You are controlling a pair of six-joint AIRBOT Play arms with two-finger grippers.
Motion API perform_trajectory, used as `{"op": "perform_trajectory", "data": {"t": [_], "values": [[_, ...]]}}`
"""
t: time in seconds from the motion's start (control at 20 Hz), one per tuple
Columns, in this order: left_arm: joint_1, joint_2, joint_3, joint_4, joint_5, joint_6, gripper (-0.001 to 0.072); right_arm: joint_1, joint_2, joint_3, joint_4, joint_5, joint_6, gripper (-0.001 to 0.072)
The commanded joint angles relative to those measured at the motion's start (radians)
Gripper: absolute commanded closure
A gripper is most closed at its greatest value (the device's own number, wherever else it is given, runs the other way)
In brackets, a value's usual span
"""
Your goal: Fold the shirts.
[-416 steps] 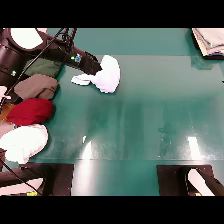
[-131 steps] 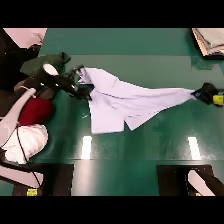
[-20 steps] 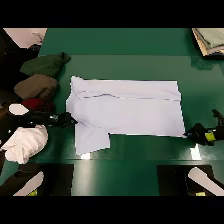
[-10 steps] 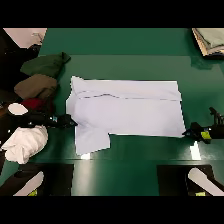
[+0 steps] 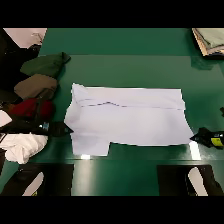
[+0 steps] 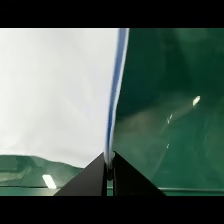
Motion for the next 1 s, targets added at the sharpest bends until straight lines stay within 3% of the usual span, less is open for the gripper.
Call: {"op": "perform_trajectory", "data": {"t": [0.0,0.2,0.45,0.8,0.9,0.95], "values": [[-0.008,-0.048,0.136,-0.009,0.132,0.013,0.0684,0.082,0.034,0.081,0.045,-0.076,0.053,0.0701],[-0.008,-0.284,0.27,-0.012,0.294,0.064,0.0684,0.197,-0.124,0.255,0.045,-0.154,0.076,0.0701],[-0.008,-0.557,0.414,-0.033,0.365,0.105,0.0684,0.305,-0.403,0.455,0.045,-0.254,0.091,0.07],[-0.008,-0.724,0.528,-0.043,0.539,0.105,0.0683,0.365,-0.706,0.701,0.046,-0.297,0.118,0.0699],[-0.008,-0.741,0.532,-0.049,0.572,0.104,0.0682,0.376,-0.774,0.753,0.047,-0.303,0.175,0.0699],[-0.008,-0.744,0.532,-0.05,0.591,0.104,0.0546,0.386,-0.803,0.777,0.047,-0.322,0.202,0.0698]]}}
